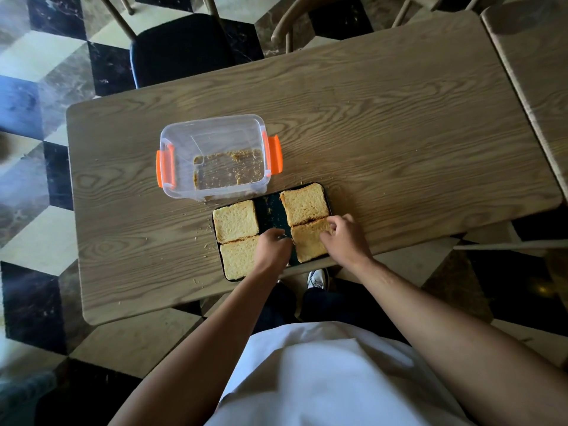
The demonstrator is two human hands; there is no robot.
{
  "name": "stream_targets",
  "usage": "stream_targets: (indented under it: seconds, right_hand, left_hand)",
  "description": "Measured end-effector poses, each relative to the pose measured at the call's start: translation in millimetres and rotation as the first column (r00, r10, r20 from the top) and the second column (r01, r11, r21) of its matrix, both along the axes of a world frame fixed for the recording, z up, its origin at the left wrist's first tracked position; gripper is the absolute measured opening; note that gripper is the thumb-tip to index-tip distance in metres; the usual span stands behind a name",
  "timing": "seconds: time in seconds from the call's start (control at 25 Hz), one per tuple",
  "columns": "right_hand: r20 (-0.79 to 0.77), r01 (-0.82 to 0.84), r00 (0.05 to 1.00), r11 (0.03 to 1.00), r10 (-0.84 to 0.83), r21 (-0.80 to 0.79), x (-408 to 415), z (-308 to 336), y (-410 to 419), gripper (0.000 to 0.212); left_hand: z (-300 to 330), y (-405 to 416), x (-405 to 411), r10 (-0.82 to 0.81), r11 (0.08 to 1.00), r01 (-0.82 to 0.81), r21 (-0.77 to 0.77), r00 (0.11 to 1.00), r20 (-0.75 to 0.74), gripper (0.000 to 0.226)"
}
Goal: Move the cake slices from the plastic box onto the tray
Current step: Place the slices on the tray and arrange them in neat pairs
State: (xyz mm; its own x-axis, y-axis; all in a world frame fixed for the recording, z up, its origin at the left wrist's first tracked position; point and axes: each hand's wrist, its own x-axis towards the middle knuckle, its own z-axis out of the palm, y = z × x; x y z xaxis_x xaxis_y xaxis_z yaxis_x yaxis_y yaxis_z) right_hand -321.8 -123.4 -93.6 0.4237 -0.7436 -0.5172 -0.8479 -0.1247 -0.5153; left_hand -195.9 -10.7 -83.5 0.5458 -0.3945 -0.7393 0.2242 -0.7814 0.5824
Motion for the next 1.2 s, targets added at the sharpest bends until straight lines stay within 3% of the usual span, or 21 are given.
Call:
stream_targets:
  seconds: [0.12,0.24,0.32,0.36,0.44,0.52,0.68,1.0,1.2]
  right_hand:
    - [0.016,-0.047,0.999,0.998,0.048,-0.046,10,6,2,0.046]
    - [0.013,-0.216,0.976,0.971,0.219,-0.098,24,8,9,0.049]
    - [0.001,-0.404,0.913,0.903,0.408,-0.149,32,6,15,0.053]
    - [-0.033,-0.494,0.868,0.853,0.496,-0.170,35,4,16,0.055]
    - [-0.122,-0.611,0.792,0.770,0.599,-0.182,38,0,17,0.061]
    - [-0.174,-0.646,0.763,0.745,0.623,-0.166,39,-5,17,0.066]
    - [-0.172,-0.641,0.767,0.754,0.619,-0.145,37,-11,17,0.068]
    - [-0.159,-0.633,0.774,0.745,0.613,-0.212,39,-9,13,0.058]
    - [-0.229,-0.631,0.774,0.749,0.590,-0.202,41,-3,7,0.062]
  left_hand:
    - [3,16,12,0.053,0.998,-0.053,-0.030,0.998,0.031,0.040]
    - [6,31,22,-0.023,0.999,0.028,-0.019,0.970,0.243,0.042]
    - [6,41,28,-0.221,0.969,0.246,0.002,0.864,0.452,0.051]
    - [5,46,29,-0.359,0.920,0.388,0.058,0.771,0.526,0.056]
    - [1,52,33,-0.596,0.779,0.585,0.227,0.575,0.561,0.067]
    - [-6,56,34,-0.697,0.697,0.637,0.329,0.495,0.520,0.074]
    - [-12,66,37,-0.685,0.718,0.608,0.340,0.529,0.500,0.079]
    - [-10,73,48,-0.696,0.700,0.633,0.331,0.502,0.513,0.072]
    - [-10,70,59,-0.680,0.708,0.643,0.291,0.510,0.528,0.068]
